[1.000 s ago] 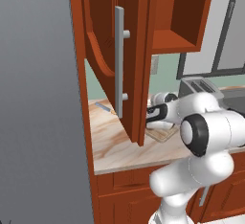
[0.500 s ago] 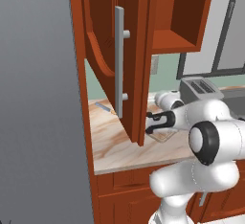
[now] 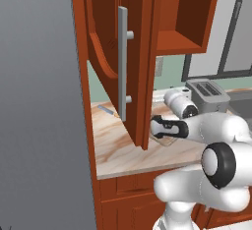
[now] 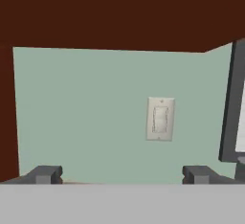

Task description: Pick the bread, place it on the cutting board, pick the jam, place it on the counter, and close the cabinet.

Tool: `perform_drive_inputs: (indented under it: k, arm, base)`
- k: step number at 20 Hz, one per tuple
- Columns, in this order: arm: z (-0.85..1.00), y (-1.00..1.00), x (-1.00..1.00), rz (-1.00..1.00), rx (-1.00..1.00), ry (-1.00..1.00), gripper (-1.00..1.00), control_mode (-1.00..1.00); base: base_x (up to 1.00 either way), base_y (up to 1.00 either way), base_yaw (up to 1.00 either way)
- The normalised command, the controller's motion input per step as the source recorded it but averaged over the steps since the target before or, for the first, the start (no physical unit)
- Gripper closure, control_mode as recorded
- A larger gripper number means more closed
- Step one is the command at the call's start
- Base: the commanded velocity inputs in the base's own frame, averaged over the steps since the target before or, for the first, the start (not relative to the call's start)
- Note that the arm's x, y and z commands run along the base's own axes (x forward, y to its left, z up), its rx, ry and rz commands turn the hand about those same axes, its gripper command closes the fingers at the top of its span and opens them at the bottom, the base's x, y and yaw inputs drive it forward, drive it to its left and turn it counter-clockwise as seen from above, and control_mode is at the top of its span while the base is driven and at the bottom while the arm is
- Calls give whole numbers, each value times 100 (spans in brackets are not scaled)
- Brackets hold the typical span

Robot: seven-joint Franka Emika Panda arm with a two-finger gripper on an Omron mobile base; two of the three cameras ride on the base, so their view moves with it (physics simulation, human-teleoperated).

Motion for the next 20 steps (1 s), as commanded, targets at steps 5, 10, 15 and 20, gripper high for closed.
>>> perform_drive_inputs:
  k: [5,10,15,20]
  arm:
    - [73,0,-34,0,0,0,-100,-100]
    - [68,9,-25,0,-2,0,-100,-100]
    - [56,13,-19,0,-3,0,-100,-100]
    - [50,8,-26,0,-2,0,-100,-100]
  base:
    - [0,0,0]
    - [0,0,0]
    - [0,0,0]
    - [0,0,0]
